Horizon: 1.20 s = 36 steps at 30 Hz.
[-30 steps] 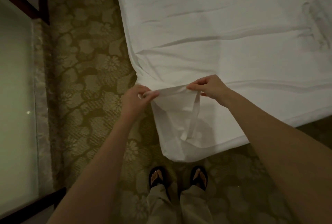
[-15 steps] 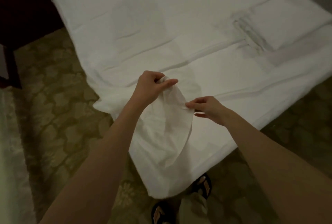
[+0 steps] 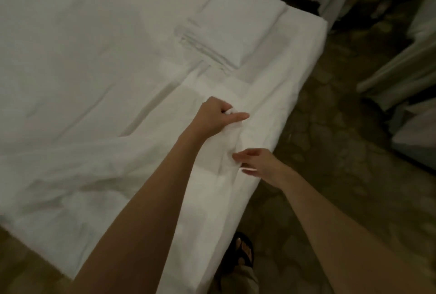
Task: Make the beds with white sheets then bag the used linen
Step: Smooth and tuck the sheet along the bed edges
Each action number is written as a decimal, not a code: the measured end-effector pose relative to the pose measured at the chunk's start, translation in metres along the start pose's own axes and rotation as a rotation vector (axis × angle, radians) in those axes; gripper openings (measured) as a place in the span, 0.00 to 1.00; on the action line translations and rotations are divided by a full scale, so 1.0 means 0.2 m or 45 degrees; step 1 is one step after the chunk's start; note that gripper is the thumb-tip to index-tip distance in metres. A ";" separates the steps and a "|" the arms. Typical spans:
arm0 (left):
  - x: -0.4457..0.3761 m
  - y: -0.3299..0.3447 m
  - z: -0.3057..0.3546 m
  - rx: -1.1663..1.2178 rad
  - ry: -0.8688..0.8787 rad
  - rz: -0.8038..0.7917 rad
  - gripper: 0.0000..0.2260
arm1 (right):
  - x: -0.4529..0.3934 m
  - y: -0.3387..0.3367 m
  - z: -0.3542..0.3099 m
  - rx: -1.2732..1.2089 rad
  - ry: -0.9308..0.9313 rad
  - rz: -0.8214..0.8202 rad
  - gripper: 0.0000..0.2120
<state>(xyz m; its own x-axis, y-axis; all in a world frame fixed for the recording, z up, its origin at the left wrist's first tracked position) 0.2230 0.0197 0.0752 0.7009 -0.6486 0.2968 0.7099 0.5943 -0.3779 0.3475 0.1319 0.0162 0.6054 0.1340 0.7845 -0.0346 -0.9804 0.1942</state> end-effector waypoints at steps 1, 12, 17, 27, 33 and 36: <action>-0.04 0.03 -0.05 -0.022 -0.022 -0.026 0.28 | -0.01 -0.01 0.04 0.014 0.031 0.014 0.08; 0.13 -0.17 -0.51 0.027 -0.271 -0.054 0.21 | -0.16 0.17 0.23 0.220 -0.116 1.178 0.09; 0.26 -0.29 -0.70 0.025 -0.283 -0.163 0.16 | -0.28 0.46 0.19 0.194 -0.054 0.972 0.14; 0.28 -0.18 -0.66 -0.149 -0.112 -0.541 0.36 | -0.27 0.59 0.06 -0.327 -0.292 0.932 0.16; 0.16 -0.23 -0.59 -0.212 -0.005 -0.407 0.16 | -0.30 0.50 -0.16 -0.865 -0.523 0.739 0.07; 0.05 -0.31 -0.61 -0.126 -0.053 -0.295 0.13 | -0.35 0.40 -0.17 -0.737 -0.504 0.929 0.10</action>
<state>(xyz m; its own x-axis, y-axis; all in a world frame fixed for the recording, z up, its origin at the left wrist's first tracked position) 0.1774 -0.0817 -0.0045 0.5240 -0.7406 0.4206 0.8432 0.3813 -0.3789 0.2759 0.0490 -0.0038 0.4988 -0.6310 0.5942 -0.8185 -0.5685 0.0833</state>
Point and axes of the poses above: each hand's wrist, its own x-axis away from the middle knuckle, its own y-axis out of the palm, z = x × y, the point moved 3 cm from there along -x, towards the middle knuckle, and after that the axes turned 9 degrees about -z, right-handed, at the moved point
